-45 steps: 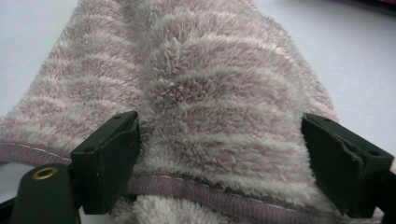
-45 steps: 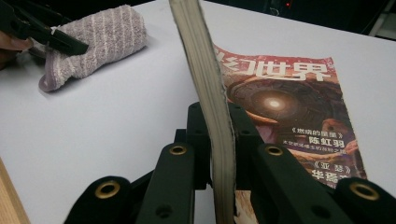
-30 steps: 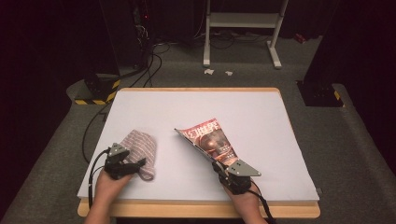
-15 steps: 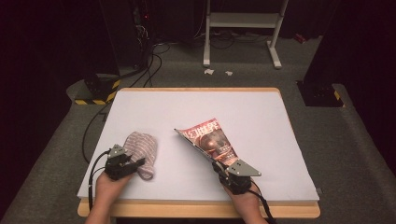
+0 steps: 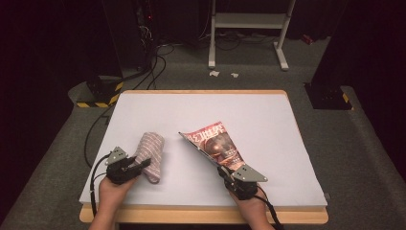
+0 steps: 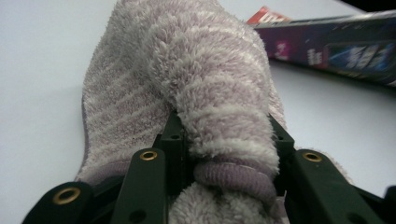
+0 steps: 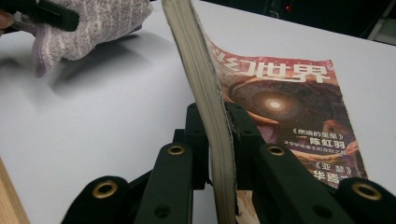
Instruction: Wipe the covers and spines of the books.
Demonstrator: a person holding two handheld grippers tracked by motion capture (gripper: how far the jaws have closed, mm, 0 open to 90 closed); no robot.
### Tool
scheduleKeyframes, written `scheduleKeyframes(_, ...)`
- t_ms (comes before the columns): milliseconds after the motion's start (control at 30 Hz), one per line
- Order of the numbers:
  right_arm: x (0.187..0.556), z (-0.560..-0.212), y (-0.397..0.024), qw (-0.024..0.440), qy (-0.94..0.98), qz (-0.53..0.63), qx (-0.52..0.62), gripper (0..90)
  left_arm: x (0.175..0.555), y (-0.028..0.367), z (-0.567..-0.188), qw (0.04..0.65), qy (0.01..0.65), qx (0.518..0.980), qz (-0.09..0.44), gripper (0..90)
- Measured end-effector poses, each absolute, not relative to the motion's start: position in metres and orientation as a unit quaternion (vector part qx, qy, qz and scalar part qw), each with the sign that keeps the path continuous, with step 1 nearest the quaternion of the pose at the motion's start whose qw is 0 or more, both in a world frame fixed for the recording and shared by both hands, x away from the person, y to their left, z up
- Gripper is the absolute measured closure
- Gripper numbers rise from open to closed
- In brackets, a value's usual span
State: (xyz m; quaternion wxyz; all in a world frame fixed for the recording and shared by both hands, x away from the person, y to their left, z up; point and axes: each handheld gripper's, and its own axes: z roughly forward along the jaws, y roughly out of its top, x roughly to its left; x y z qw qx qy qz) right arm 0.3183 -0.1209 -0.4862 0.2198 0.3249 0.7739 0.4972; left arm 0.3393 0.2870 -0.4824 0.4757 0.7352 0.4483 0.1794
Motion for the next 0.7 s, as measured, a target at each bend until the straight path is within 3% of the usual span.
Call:
scheduleKeyframes(167, 0.317, -0.487, -0.120, 0.224, 0.775, 0.494, 0.323, 81.3, 0.335, 0.275, -0.476, 0.485, 0.434, 0.733, 0.199, 61.0)
scheduleKeyframes(333, 0.318, -0.487, -0.120, 0.223, 0.775, 0.497, 0.322, 81.2, 0.332, 0.259, -0.470, 0.500, 0.421, 0.734, 0.186, 60.8)
scheduleKeyframes(700, 0.317, -0.489, -0.119, 0.224, 0.779, 0.494, 0.316, 81.3, 0.327, 0.176, -0.439, 0.528, 0.335, 0.763, 0.161, 60.9)
